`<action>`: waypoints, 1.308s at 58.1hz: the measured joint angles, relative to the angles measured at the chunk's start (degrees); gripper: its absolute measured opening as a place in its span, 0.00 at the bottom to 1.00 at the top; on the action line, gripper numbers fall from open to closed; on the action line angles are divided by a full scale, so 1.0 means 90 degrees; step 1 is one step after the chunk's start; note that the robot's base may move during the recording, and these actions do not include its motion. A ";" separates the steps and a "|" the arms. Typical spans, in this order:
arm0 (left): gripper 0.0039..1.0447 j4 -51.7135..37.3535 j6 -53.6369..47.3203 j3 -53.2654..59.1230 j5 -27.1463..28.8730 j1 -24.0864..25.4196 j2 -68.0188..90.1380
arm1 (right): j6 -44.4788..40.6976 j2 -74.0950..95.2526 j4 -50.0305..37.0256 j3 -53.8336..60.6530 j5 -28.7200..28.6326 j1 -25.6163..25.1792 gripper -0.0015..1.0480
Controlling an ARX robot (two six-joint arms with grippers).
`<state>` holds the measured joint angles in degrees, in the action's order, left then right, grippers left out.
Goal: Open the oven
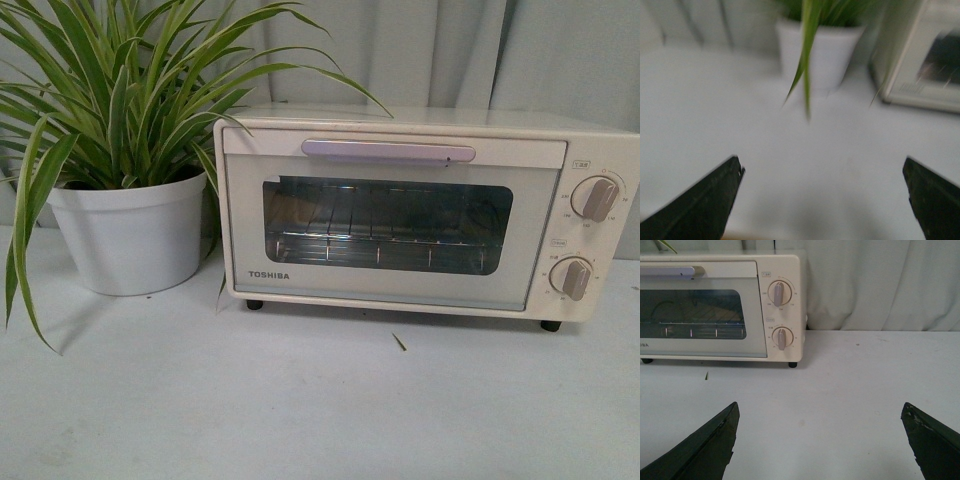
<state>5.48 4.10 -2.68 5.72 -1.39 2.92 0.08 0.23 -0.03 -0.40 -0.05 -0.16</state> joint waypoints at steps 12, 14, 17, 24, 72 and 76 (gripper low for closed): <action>0.94 -0.0442 0.2878 -0.1105 -0.0243 -0.0673 0.3186 | 0.0000 0.0000 0.0000 0.0000 0.0000 0.0000 0.91; 0.94 -0.0661 0.3237 -0.1268 -0.0347 -0.0801 0.3628 | 0.0000 0.0000 0.0000 0.0000 0.0000 0.0000 0.91; 0.94 -0.1032 0.3674 -0.1542 -0.0452 -0.1035 0.4408 | 0.0002 0.0000 0.0000 0.0000 0.0002 0.0000 0.91; 0.94 -0.1790 0.4520 -0.2045 -0.0622 -0.1447 0.6006 | 0.0002 0.0000 0.0000 0.0000 0.0000 0.0000 0.91; 0.94 -0.4201 0.7060 -0.3706 -0.0418 -0.2713 1.0176 | 0.0000 0.0000 0.0000 0.0000 0.0000 0.0000 0.91; 0.94 -0.4192 0.7057 -0.3716 -0.0393 -0.2735 1.0210 | 0.0002 0.0000 0.0000 0.0000 0.0000 0.0000 0.91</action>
<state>-32.25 67.61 -36.12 2.17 -26.00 94.80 0.10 0.23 -0.03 -0.40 -0.05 -0.16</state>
